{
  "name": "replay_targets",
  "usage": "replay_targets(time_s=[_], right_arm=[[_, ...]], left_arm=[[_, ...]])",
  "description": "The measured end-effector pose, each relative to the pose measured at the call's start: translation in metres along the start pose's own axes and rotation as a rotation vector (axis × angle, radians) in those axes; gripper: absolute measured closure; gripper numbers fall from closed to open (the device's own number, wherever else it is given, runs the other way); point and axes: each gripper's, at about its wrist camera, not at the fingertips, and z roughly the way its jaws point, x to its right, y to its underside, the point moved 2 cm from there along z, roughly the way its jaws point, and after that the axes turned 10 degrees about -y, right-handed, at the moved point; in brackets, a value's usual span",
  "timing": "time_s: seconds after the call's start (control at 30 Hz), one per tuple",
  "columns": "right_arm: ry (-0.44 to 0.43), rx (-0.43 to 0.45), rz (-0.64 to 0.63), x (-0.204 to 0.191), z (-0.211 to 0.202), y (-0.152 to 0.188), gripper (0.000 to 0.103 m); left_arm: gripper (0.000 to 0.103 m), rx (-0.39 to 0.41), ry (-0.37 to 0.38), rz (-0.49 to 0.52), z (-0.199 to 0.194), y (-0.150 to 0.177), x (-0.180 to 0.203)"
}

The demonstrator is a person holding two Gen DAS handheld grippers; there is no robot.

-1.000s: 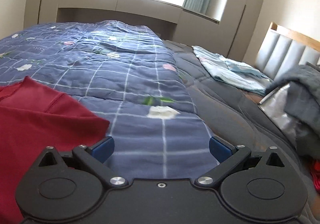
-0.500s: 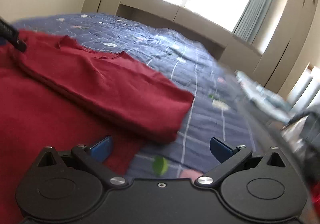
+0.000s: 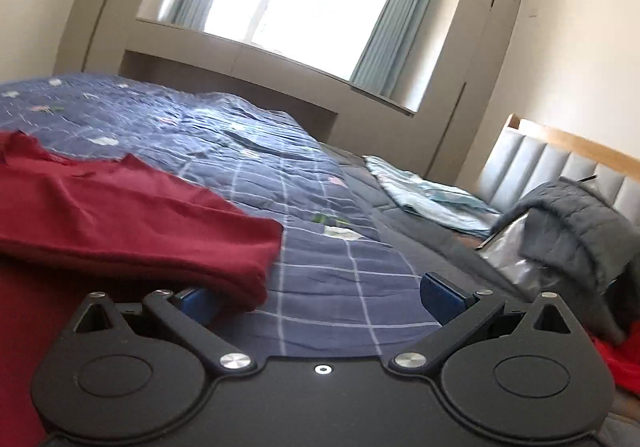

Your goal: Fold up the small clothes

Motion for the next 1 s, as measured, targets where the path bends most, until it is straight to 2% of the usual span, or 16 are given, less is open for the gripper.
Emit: replay_targets(time_s=[0.17, 0.27, 0.4, 0.53, 0.73, 0.9, 1.0], right_arm=[[-0.029, 0.021, -0.109, -0.018, 0.003, -0.004, 0.001], [0.021, 0.048, -0.148, -0.024, 0.001, -0.005, 0.001], [0.103, 0.031, -0.056, -0.007, 0.001, -0.005, 0.001], [0.101, -0.028, 0.012, 0.007, 0.003, -0.003, 0.001], [0.041, -0.107, 0.067, 0.016, 0.007, 0.005, 0.001], [0.003, -0.164, 0.039, 0.015, -0.002, 0.010, 0.001], [-0.004, -0.127, 0.063, 0.022, -0.022, 0.010, 0.001]], left_arm=[[0.000, 0.001, -0.005, 0.003, 0.000, 0.000, 0.001], [0.000, -0.003, -0.005, 0.004, 0.000, -0.001, 0.001], [0.000, -0.009, -0.005, 0.009, 0.000, -0.001, 0.001], [0.000, -0.014, -0.013, 0.026, 0.001, -0.002, 0.003], [0.000, -0.019, -0.020, 0.036, 0.002, -0.002, 0.004], [0.001, -0.031, -0.018, 0.042, -0.005, -0.005, 0.004], [0.000, -0.030, -0.019, 0.046, -0.018, -0.005, 0.002]])
